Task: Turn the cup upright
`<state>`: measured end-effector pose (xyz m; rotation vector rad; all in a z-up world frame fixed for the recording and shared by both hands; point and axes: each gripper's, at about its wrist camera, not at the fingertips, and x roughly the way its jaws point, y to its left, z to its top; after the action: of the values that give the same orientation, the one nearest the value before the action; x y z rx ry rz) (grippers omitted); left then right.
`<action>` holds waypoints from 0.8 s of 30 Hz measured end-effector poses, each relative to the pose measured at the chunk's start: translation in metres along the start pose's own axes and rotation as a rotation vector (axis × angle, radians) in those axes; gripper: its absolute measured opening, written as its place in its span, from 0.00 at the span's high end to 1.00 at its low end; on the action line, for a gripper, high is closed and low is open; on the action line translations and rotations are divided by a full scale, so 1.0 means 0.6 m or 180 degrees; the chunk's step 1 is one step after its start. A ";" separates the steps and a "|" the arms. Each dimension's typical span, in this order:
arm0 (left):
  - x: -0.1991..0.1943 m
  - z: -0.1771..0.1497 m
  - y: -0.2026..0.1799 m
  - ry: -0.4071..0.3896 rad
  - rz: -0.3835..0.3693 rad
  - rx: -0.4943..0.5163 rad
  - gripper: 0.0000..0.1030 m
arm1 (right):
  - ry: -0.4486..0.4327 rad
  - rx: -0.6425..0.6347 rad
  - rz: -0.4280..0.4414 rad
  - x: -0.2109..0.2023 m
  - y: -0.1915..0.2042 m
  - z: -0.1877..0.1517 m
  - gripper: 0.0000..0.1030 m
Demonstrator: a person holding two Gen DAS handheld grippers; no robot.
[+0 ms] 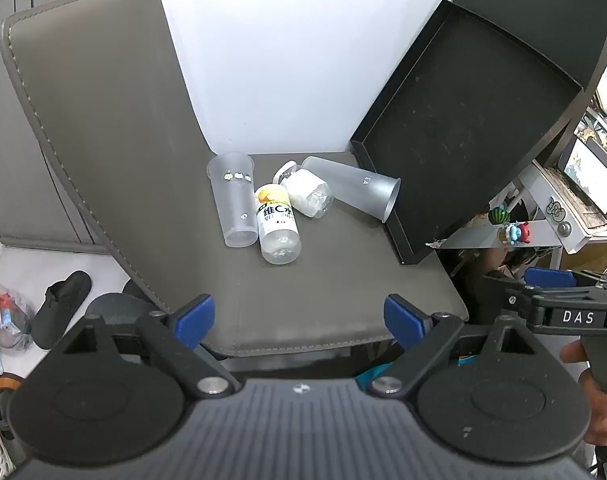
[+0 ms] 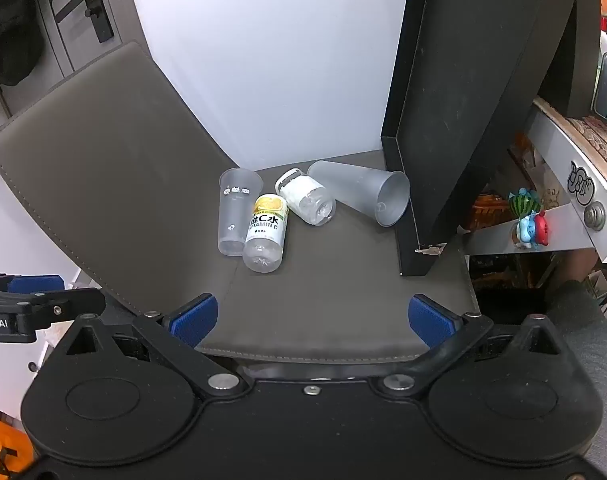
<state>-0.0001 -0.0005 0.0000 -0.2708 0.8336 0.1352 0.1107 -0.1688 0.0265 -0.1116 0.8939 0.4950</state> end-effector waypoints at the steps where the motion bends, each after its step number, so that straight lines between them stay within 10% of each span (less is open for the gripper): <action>1: 0.000 0.000 0.000 -0.0001 0.0001 -0.0004 0.12 | 0.0012 0.0013 0.0012 0.001 -0.001 0.000 0.00; 24: -0.007 0.005 -0.008 0.0000 0.0003 0.0032 0.12 | -0.0004 0.0045 -0.0033 -0.006 -0.007 0.004 0.00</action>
<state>0.0005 -0.0044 0.0058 -0.2609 0.8343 0.1318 0.1123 -0.1733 0.0301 -0.1030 0.8952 0.4789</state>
